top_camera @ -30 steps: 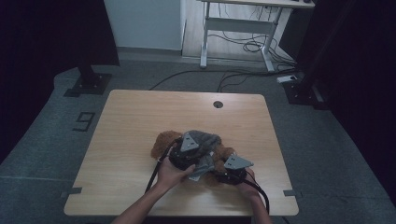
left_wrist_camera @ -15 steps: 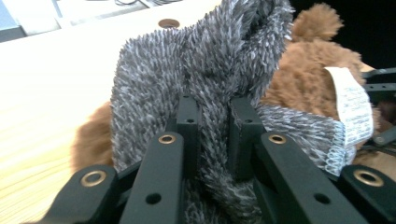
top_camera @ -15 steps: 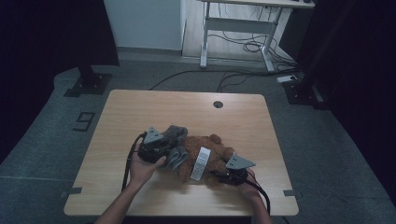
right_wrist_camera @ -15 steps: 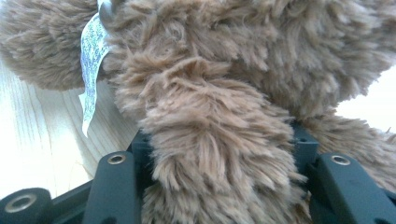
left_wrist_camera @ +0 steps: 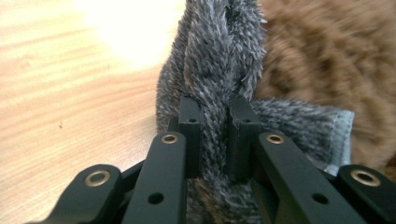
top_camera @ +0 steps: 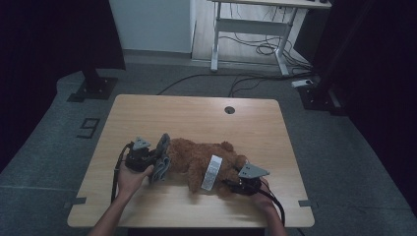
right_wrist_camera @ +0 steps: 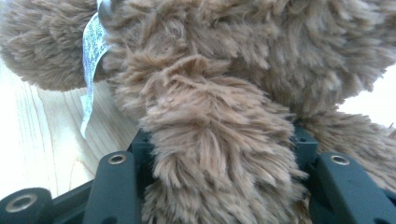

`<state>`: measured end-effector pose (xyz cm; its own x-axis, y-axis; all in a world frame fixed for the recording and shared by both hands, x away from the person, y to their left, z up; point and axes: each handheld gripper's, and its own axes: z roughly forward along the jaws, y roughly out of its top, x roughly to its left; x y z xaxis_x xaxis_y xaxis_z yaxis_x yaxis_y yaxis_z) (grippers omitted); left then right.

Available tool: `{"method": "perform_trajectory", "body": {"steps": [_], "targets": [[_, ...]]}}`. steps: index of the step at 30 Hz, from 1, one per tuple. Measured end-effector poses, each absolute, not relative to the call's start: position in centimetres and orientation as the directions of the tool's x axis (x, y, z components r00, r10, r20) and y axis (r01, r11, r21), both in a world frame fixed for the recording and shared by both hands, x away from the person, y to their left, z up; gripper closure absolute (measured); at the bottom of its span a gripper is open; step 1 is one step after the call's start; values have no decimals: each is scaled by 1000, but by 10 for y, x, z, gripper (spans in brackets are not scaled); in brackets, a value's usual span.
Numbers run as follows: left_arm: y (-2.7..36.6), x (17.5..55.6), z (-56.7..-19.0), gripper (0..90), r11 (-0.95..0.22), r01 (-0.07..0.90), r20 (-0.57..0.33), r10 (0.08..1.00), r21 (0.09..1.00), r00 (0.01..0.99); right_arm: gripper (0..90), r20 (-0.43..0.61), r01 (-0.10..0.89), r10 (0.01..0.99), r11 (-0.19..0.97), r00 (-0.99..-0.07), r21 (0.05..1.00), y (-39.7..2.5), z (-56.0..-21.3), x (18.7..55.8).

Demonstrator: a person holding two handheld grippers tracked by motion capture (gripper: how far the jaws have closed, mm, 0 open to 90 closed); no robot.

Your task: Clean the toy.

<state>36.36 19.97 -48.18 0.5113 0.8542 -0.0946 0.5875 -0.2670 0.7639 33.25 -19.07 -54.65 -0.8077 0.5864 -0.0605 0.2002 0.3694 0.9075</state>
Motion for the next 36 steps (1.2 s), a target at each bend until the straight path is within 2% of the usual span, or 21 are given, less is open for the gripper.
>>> {"method": "perform_trajectory", "body": {"steps": [3, 9, 14, 18, 22, 26, 28, 36], "targets": [[197, 363, -472, 785, -271, 570, -85, 850, 776, 519, 463, -61, 201, 586, 370, -808, 907, -191, -547, 333], [176, 362, -428, 784, -300, 490, -40, 821, 819, 569, 464, -74, 190, 585, 378, -808, 906, -191, -547, 332], [131, 371, -409, 781, -372, 447, 7, 775, 813, 632, 463, -71, 192, 583, 376, -809, 907, -192, -547, 333], [106, 383, -420, 776, -407, 467, 7, 760, 785, 650, 456, -70, 191, 585, 373, -808, 908, -192, -547, 333], [101, 390, -442, 774, -408, 502, -18, 762, 763, 647, 406, -57, 206, 598, 362, -799, 909, -193, -547, 333], [104, 383, -450, 777, -420, 488, 10, 766, 765, 643, 331, 26, 283, 631, 310, -775, 907, -198, -543, 335], [108, 379, -453, 777, -410, 485, 2, 765, 773, 644, 267, 69, 316, 637, 283, -768, 906, -202, -540, 333], [116, 357, -460, 781, -370, 452, -21, 755, 812, 656, 146, 165, 358, 624, 196, -764, 913, -221, -525, 325]]}}
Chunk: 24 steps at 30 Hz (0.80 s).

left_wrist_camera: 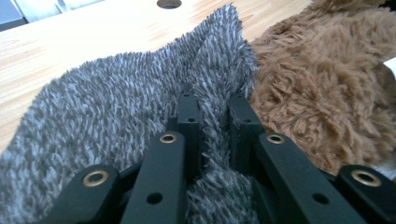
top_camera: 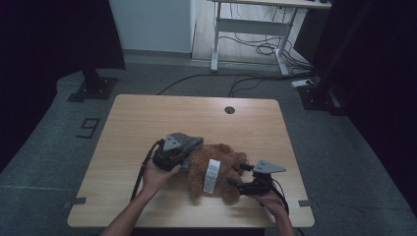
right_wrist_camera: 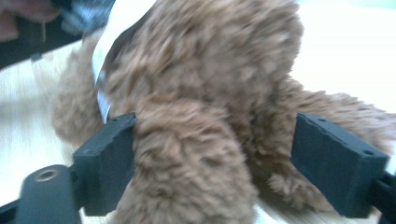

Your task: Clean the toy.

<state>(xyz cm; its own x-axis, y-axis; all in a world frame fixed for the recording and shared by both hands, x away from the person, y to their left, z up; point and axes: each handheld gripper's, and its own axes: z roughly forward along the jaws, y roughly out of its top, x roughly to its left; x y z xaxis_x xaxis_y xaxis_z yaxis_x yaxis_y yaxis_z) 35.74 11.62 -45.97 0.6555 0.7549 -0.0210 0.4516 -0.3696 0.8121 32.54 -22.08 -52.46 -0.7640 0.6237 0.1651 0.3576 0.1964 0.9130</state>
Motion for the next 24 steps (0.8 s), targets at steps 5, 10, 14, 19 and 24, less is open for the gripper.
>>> {"method": "perform_trajectory", "body": {"steps": [5, 10, 14, 19, 24], "targets": [[120, 347, -463, 790, -361, 439, -31, 742, 823, 669, 106, 206, 379, 635, 149, -745, 913, -216, -515, 326], [125, 337, -466, 793, -347, 440, -55, 731, 828, 680, 35, 175, 396, 636, 222, -751, 891, -187, -519, 332], [128, 336, -468, 793, -341, 447, -66, 730, 827, 680, 47, 161, 397, 621, 262, -767, 880, -176, -521, 336], [128, 337, -466, 793, -339, 460, -84, 724, 821, 684, 293, 122, 356, 591, 297, -797, 886, -174, -530, 334], [113, 338, -443, 790, -347, 458, -104, 694, 819, 712, 415, 86, 320, 592, 302, -801, 898, -180, -530, 332]]}}
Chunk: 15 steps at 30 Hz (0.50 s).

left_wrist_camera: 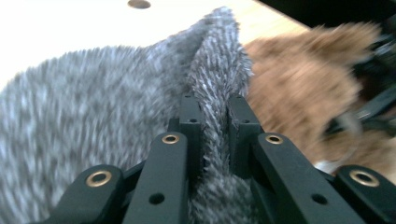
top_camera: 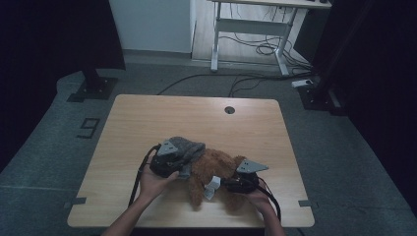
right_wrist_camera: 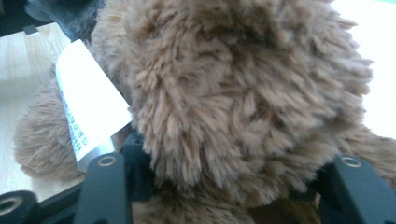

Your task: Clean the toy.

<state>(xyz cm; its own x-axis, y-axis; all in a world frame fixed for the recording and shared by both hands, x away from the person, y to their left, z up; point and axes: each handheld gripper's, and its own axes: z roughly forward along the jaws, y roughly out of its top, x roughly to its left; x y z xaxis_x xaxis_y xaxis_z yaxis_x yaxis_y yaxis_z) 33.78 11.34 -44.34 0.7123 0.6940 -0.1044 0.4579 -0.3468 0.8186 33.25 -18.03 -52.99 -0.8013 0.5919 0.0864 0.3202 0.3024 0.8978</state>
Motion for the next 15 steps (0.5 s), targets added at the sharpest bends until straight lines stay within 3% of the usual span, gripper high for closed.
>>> {"method": "perform_trajectory", "body": {"steps": [6, 10, 15], "targets": [[51, 331, -418, 790, -405, 359, -50, 602, 841, 797, 417, -8, 250, 604, 341, -797, 906, -174, -530, 331], [11, 333, -431, 789, -457, 354, -36, 571, 816, 820, 416, -25, 238, 603, 351, -797, 906, -173, -529, 331], [8, 338, -447, 789, -444, 377, -67, 571, 813, 818, 438, -32, 249, 604, 376, -796, 893, -176, -535, 332]]}}
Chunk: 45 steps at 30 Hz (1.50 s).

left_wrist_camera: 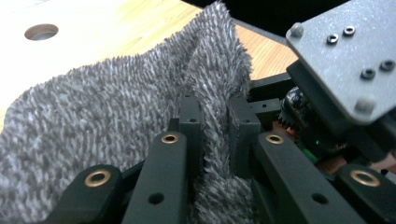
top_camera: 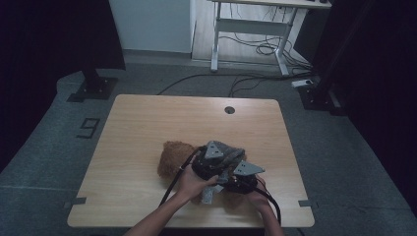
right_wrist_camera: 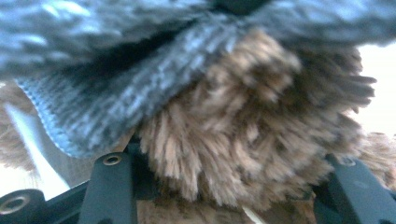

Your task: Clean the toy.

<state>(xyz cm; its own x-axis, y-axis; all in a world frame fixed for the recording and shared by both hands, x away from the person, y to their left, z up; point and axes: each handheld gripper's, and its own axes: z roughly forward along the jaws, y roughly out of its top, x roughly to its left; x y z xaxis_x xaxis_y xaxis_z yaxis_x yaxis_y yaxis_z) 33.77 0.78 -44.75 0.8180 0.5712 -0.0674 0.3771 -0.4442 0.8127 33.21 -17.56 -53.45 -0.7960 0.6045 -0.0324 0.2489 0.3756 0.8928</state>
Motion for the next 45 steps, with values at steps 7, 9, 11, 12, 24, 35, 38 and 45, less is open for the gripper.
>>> {"method": "perform_trajectory", "body": {"steps": [7, 9, 11, 12, 24, 35, 38, 45], "targets": [[43, 337, -446, 791, -415, 393, -61, 620, 821, 782, 448, -29, 245, 597, 373, -802, 895, -177, -535, 332], [55, 337, -445, 793, -411, 387, -36, 646, 826, 762, 450, -29, 245, 597, 372, -802, 895, -177, -535, 332], [70, 341, -445, 793, -398, 403, -40, 668, 824, 743, 450, -28, 244, 596, 371, -802, 896, -178, -535, 332], [78, 344, -445, 793, -387, 414, -46, 682, 824, 730, 450, -28, 243, 595, 370, -803, 897, -178, -535, 332], [149, 357, -437, 792, -274, 458, -87, 777, 846, 624, 450, -22, 241, 587, 366, -810, 899, -179, -536, 333], [184, 369, -460, 798, -275, 533, -64, 845, 800, 532, 450, -14, 245, 586, 360, -810, 900, -179, -537, 333], [186, 368, -475, 803, -303, 554, -33, 857, 776, 515, 450, -8, 248, 584, 358, -812, 900, -179, -537, 334], [195, 368, -499, 806, -322, 612, -49, 859, 722, 509, 451, -2, 253, 586, 353, -810, 900, -180, -538, 334]]}}
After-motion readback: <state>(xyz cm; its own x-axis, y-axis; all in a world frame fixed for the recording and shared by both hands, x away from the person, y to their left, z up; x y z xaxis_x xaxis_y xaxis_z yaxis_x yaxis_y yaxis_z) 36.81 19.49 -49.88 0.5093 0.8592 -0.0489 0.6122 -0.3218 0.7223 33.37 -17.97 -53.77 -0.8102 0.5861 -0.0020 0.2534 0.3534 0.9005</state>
